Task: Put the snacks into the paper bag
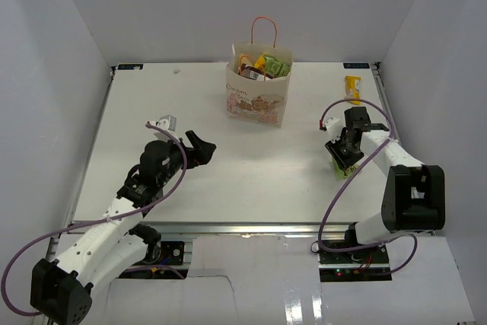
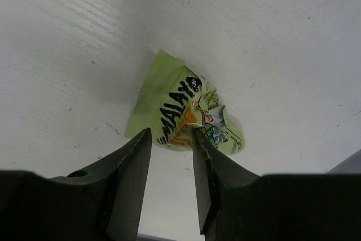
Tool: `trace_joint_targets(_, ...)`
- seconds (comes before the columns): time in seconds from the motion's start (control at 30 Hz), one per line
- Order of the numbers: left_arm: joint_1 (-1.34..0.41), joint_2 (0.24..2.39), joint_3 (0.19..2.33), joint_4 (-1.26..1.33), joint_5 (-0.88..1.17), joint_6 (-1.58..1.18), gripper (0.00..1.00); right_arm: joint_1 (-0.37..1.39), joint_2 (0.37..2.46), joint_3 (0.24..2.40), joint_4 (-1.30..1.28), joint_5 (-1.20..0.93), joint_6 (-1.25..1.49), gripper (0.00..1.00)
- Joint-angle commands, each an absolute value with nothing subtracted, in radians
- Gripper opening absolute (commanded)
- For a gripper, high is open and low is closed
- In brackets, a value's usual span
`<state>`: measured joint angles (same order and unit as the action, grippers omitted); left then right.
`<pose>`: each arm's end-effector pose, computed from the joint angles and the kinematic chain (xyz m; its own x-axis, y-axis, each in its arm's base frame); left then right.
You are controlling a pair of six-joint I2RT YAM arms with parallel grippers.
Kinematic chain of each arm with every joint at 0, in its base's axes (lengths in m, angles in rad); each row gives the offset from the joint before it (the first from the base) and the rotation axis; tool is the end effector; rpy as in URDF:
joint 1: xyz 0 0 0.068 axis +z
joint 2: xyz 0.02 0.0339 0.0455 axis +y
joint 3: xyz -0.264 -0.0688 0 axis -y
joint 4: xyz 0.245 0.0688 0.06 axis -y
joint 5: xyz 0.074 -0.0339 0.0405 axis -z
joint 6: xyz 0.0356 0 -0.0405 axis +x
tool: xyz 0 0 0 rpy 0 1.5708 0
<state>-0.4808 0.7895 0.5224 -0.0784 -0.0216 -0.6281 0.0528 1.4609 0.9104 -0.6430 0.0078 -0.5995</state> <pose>0.1682 -0.0869 0.2570 -0.5041 -0.3997 -0.7656 0.1831 0.8169 -0.5470 0.2713 0.0141 0.1970 -0.7383 -0.6040 -0.3001 -0.5650 0.7969 -0.2139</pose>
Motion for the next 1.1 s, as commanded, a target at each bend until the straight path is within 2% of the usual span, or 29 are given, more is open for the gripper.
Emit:
trace_joint_targets(0.0,-0.477,0.747,0.503,-0.084,-0.020,-0.626,0.98,0.048,1.483,0.891,-0.581,0.037,-0.641,0.41)
trace_joint_targets(0.1,-0.477,0.727,0.495,-0.092,-0.025,-0.630,0.98,0.048,1.489,0.873,-0.549,0.057,-0.643,0.42)
trace_joint_targets(0.2,-0.477,0.719,0.494,-0.098,-0.026,-0.634,0.98,0.048,1.471,0.856,-0.545,0.054,-0.649,0.50)
trace_joint_targets(0.4,-0.477,0.729,0.491,-0.086,-0.021,-0.637,0.98,0.048,1.370,0.867,-0.569,0.009,-0.727,0.56)
trace_joint_targets(0.77,-0.477,0.752,0.500,-0.078,-0.011,-0.632,0.98,-0.020,1.474,0.890,-0.566,0.038,-0.867,0.56)
trace_joint_targets(0.87,-0.477,0.746,0.494,-0.078,-0.015,-0.632,0.98,-0.031,1.512,0.893,-0.537,0.048,-0.874,0.55)
trace_joint_targets(0.97,-0.477,0.750,0.491,-0.069,-0.011,-0.635,0.98,-0.031,1.560,0.911,-0.537,0.028,-0.862,0.50)
trace_joint_targets(1.07,-0.477,0.759,0.500,-0.074,-0.009,-0.630,0.98,-0.032,1.582,0.920,-0.549,0.009,-0.848,0.33)
